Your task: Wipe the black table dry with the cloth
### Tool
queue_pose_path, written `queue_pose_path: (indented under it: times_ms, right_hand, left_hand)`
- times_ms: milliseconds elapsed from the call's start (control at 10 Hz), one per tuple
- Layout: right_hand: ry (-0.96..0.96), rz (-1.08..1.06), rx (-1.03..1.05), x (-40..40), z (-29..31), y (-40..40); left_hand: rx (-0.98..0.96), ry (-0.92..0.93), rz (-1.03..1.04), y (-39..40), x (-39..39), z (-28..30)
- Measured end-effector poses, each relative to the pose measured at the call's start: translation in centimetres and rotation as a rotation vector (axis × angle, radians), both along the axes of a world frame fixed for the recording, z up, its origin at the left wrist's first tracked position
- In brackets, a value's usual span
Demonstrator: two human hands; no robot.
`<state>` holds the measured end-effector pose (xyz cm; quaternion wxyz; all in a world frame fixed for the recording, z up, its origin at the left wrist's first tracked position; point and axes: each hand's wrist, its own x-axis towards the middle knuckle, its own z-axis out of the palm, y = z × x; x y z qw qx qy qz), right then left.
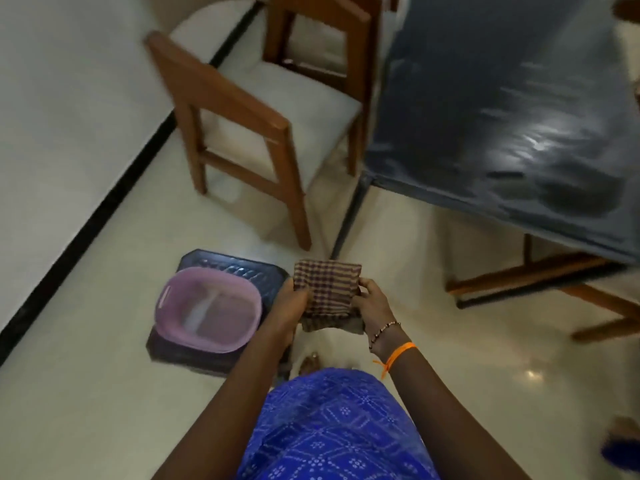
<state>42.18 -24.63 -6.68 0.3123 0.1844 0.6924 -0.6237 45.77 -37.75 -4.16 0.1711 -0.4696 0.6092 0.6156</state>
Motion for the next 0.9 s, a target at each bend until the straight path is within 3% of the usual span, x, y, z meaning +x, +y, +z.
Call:
queue_pose_path:
  times_ms: [200, 400, 700, 900]
  right_hand:
    - [0.066, 0.548, 0.063, 0.7, -1.6, -8.3]
    - [0.216, 1.053, 0.148, 1.7, -4.2, -15.8]
    - [0.466, 1.251, 0.274, 1.6, -9.5, -22.3]
    - [0.347, 1.569, 0.304, 1.1, -12.2, -23.5]
  left_hand:
    - [0.146, 0.028, 0.537, -4.7, 7.6, -1.4]
    - [0.077, 0.09, 0.871, -8.5, 10.8, -2.3]
    - [0.078, 0.054, 1.032, -11.8, 9.7, -6.8]
    - [0.016, 0.012, 0.95, -11.8, 9.6, -8.2]
